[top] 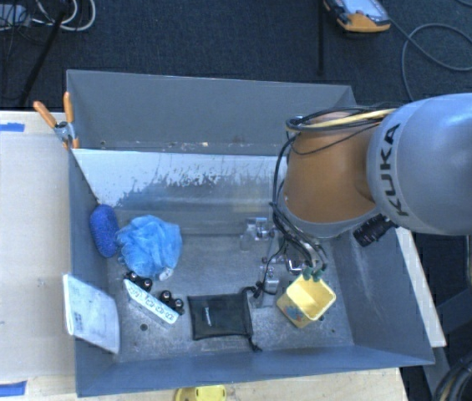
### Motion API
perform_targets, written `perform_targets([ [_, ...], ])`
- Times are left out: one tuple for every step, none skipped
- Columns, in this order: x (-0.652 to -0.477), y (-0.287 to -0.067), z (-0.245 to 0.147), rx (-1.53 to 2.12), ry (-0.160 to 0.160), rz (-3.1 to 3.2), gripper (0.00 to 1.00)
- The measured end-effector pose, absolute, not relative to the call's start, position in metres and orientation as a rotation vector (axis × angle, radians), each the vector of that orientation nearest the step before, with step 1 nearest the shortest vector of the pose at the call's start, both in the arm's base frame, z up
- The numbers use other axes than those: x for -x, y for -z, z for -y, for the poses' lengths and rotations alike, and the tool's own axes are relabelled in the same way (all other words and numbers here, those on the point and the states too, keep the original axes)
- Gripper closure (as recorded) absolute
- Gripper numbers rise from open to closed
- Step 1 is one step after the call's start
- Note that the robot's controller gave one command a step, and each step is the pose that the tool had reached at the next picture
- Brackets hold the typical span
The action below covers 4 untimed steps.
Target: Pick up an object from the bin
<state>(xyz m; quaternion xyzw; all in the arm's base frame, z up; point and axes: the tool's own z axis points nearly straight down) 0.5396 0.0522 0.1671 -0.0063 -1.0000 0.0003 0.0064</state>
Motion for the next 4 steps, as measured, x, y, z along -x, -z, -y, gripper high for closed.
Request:
perform_targets([
  [-0.524,-0.141,-0.063,-0.182,0.001,3.141,0.0],
  [-0.511,-0.12,-0.121,-0.283,-0.001,3.125,0.0],
  [-0.489,-0.135,-0.139,-0.393,0.007,3.113,0.0],
  [-0.499,-0.131,-0.085,-0.728,0.001,3.055,0.0],
])
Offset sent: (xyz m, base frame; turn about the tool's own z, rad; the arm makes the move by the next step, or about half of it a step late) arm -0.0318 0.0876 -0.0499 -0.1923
